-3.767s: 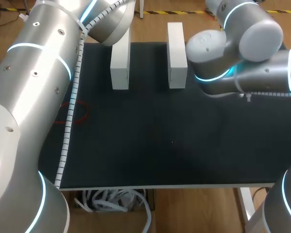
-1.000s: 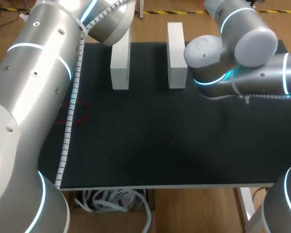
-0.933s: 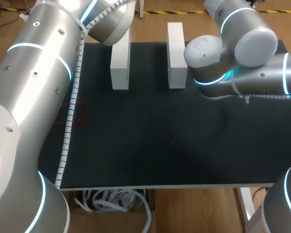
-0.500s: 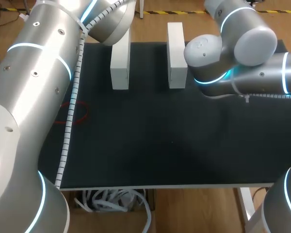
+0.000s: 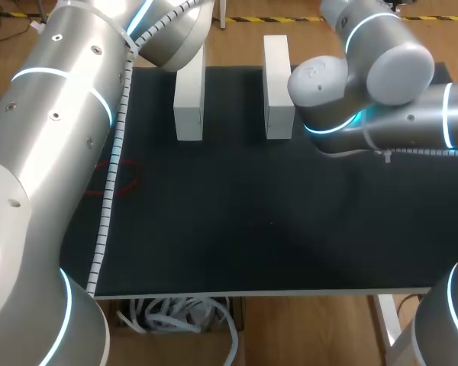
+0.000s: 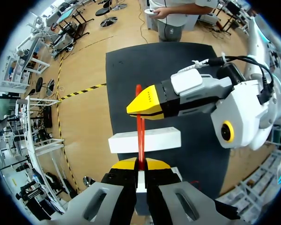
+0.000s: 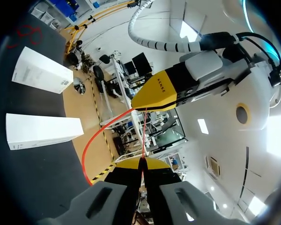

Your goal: Grab the tape and strap the tape.

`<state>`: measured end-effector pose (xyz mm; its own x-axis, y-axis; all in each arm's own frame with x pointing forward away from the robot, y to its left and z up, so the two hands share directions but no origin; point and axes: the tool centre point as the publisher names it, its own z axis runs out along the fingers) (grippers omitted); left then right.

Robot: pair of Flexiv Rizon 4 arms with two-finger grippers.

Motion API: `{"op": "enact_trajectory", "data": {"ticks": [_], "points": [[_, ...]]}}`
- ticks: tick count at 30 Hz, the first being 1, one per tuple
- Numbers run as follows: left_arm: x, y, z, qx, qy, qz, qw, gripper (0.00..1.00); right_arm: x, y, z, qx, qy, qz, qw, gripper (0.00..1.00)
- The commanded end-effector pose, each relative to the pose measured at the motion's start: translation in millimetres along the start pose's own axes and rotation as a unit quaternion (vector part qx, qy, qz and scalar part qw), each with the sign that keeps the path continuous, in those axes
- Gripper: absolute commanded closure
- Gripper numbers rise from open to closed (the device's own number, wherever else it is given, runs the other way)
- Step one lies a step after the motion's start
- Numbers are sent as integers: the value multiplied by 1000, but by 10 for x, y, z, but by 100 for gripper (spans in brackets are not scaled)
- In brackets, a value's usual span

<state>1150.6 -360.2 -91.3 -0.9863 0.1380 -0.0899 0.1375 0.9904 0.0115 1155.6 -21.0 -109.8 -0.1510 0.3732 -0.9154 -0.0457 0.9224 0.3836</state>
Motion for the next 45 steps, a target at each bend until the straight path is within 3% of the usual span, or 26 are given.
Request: {"op": "enact_trajectory", "data": {"ticks": [1,45], "points": [[-67,-22,-28,-4,196,0,981,100,-20,4,-36,3,4,-2,1000,100],[-67,-22,-28,-4,196,0,981,100,-14,140,-141,-13,1,-9,1000,100]]}}
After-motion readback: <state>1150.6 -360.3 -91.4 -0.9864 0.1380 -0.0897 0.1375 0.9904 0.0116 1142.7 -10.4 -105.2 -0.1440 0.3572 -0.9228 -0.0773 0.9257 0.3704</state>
